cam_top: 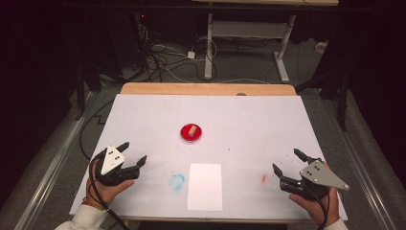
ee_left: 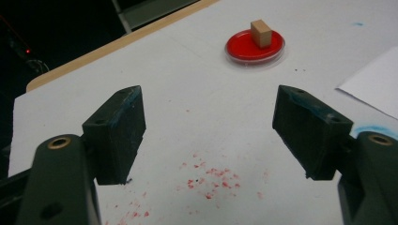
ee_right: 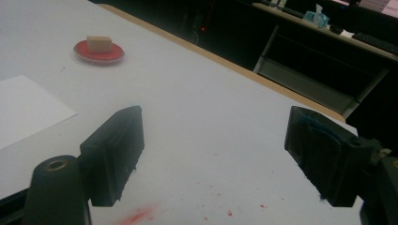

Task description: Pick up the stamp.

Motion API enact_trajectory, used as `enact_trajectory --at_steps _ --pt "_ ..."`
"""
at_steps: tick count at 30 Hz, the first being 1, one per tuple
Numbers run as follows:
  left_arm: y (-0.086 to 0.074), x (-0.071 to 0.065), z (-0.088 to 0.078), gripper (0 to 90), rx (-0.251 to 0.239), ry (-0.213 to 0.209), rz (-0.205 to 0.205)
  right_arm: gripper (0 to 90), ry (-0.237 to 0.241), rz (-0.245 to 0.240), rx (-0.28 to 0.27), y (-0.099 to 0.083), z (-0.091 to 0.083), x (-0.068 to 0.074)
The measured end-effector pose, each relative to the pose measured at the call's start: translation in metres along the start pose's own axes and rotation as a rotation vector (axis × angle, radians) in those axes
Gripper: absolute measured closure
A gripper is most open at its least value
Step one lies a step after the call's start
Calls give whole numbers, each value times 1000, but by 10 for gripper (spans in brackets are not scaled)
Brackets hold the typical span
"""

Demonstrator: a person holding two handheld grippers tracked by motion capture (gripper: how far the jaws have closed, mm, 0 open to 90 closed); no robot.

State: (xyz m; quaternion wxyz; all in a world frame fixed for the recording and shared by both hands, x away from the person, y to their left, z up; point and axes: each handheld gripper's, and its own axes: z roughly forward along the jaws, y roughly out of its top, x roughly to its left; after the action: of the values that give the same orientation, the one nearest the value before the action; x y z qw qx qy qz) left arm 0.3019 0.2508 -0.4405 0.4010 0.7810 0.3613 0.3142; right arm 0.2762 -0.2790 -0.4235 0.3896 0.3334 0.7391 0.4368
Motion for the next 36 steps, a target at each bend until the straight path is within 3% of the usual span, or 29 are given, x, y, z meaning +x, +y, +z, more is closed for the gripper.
enact_trajectory --at_steps 3,16,25,28,36 --pt "-1 -1 3 255 40 -12 29 205 6 -2 1 0 1 0" --pt "-2 4 7 233 78 -60 -19 209 -7 -7 33 0 4 0" --pt "8 2 6 237 78 -67 -10 211 -9 -2 29 0 4 -2" --pt "11 1 6 235 91 -80 10 214 -10 6 29 0 4 -4" --pt "19 0 8 265 130 -92 10 217 -10 4 36 0 7 -6"
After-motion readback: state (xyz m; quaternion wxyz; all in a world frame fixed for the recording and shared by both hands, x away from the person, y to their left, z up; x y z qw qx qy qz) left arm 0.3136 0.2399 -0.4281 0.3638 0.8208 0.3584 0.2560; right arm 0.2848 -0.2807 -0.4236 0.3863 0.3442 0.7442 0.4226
